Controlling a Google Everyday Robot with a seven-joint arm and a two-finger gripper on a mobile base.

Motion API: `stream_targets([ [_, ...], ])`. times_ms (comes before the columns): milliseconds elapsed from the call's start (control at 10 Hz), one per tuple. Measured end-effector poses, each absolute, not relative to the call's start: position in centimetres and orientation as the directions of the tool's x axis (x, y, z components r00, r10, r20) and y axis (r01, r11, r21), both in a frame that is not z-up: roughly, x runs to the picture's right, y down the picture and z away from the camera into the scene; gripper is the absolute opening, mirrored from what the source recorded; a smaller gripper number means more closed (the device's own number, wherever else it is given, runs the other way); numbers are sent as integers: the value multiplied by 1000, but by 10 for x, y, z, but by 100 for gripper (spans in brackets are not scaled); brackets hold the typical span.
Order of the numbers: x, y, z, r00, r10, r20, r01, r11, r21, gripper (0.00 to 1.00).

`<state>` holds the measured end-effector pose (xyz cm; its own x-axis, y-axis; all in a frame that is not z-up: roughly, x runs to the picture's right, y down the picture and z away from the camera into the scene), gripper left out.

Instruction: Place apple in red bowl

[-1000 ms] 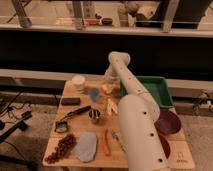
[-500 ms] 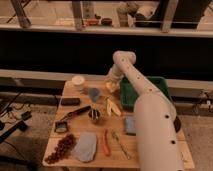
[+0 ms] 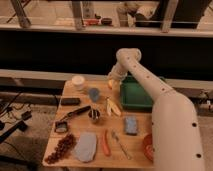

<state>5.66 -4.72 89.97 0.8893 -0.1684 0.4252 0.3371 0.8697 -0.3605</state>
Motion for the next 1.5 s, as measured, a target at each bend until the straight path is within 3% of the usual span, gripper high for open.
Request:
stream_targets([
  [300, 79, -53, 869, 910, -163, 381, 301, 892, -338, 55],
  [900, 76, -27, 822, 921, -133, 366, 273, 892, -361, 14],
  [1500, 74, -27, 811, 917, -125, 379, 261, 906, -332, 14],
])
